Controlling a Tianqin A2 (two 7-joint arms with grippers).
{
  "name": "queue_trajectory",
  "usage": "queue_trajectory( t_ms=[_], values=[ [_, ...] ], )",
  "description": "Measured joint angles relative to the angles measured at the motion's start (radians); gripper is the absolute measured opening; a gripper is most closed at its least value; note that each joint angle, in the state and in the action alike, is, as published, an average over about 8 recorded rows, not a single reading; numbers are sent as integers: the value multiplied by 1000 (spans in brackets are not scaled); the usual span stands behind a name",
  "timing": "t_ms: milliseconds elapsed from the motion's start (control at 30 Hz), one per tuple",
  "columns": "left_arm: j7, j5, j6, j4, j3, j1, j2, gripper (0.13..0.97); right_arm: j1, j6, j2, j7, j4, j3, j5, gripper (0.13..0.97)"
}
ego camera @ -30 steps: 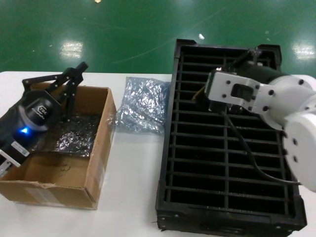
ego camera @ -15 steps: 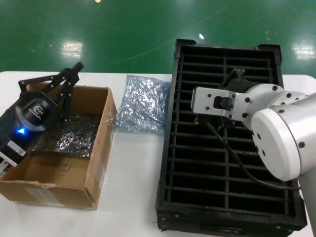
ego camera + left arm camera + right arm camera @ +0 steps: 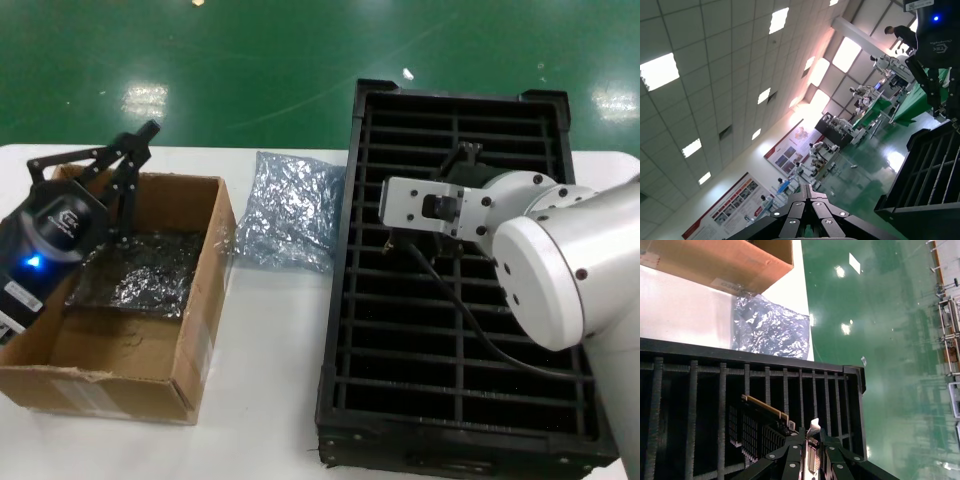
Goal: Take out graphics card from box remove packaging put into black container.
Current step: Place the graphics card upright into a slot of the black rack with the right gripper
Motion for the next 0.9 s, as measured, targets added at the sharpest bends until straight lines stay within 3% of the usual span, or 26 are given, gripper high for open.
queue_trajectory(
  t_ms=[900],
  values=[
    [22, 3, 4, 46, -9, -15, -11, 140, -2, 82, -7, 71, -79, -33, -84, 175]
  ],
)
